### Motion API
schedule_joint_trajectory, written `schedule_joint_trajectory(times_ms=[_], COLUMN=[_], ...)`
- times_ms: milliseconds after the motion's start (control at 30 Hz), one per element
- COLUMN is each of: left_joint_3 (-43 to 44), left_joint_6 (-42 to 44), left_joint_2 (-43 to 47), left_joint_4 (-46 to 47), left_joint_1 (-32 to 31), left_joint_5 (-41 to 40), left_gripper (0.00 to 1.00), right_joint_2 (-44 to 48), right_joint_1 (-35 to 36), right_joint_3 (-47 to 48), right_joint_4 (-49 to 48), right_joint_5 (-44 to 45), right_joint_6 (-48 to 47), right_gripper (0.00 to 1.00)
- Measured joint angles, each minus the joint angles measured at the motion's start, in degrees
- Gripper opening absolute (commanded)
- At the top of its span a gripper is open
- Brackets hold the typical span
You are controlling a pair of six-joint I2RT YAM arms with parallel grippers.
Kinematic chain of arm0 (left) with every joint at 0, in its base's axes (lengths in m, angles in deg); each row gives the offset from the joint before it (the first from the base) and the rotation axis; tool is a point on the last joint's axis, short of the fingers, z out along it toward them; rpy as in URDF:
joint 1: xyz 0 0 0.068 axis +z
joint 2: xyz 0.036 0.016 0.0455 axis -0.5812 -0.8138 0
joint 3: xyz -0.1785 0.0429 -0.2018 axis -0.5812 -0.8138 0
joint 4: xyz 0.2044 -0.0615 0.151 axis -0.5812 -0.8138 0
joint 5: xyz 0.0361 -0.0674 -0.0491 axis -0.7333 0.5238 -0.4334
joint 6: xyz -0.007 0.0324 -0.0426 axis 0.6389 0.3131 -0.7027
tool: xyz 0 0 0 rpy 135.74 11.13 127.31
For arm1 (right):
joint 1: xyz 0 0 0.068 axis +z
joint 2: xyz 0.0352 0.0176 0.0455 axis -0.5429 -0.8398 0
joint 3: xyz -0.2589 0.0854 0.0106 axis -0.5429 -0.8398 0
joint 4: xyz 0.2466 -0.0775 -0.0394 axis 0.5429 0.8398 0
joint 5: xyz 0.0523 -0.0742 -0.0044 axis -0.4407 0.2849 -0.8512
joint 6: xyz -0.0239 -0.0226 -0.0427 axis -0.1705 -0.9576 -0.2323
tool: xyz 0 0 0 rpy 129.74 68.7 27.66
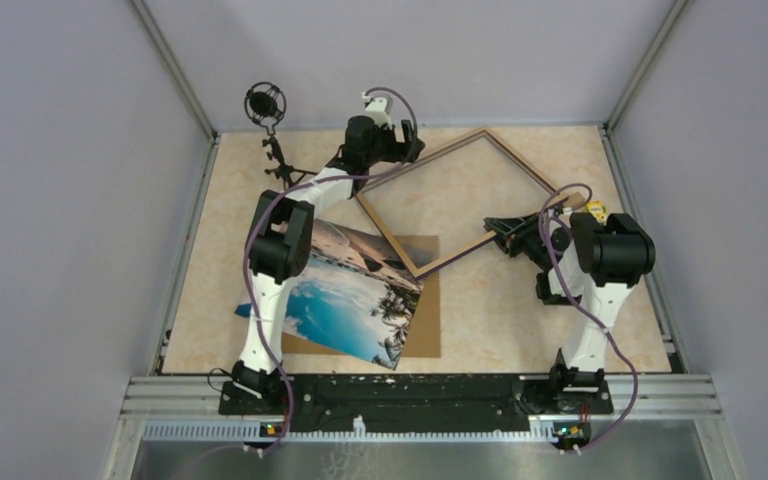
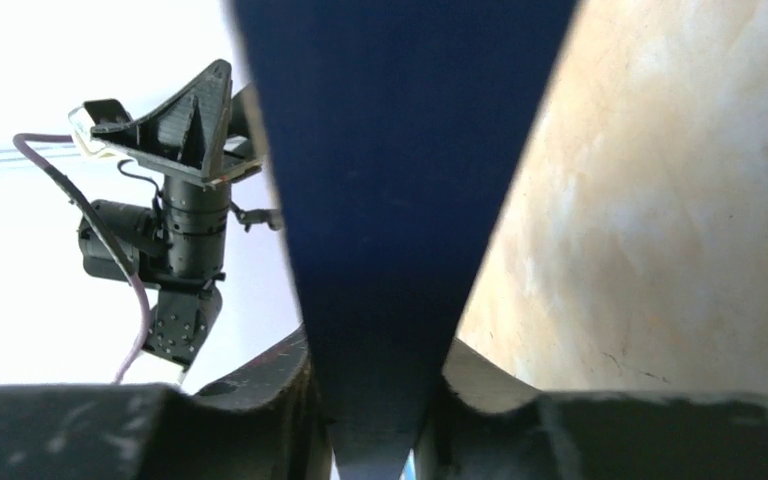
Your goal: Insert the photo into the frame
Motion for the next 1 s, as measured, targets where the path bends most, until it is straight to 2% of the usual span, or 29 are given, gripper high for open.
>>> schedule_joint_trajectory(times_ms=[100,233,433,633,733,867,1000], left_joint_3=[0.00,0.00,0.00,-0.20,-0.70,-0.76,-0.76], left_joint_6=[0.00,-0.11,-0.04,-0.24,-0.44,-0.48,-0.48], left_joint_2=[-0.35,-1.40,-2.29,-2.32,-2.32,-2.34,-2.34], left_joint_4=[0.94,2.51,2.54,3.45,4.28,4.87,5.18], left_joint_1=[0.04,0.28,0.90,1.25,1.29,1.29,1.27], left_joint_5=[1.46,2.67,2.82,2.73,2.91,3.34,3.78], left_gripper=[0.98,0.98,0.98,0.98,0.98,0.98,0.98], right_joint_2=[0.09,0.92,1.66,1.66,1.70,2.29,4.09], right_joint_1=[-0.11,-0.11,-0.66,-2.14,-2.32,-2.32,-2.34], right_joint_3=[0.00,0.00,-0.04,0.00,0.00,0.00,0.00], right_joint_4=[0.09,0.00,-0.11,-0.07,-0.07,0.09,0.11], right_joint_5=[-0.57,-0.96,-0.90,1.70,3.58,4.63,4.42], right_joint_6=[-0.55,-1.90,-3.34,-4.13,-4.52,-4.90,-4.90], right_gripper=[0.28,0.50,0.62,0.65,0.63,0.52,0.55])
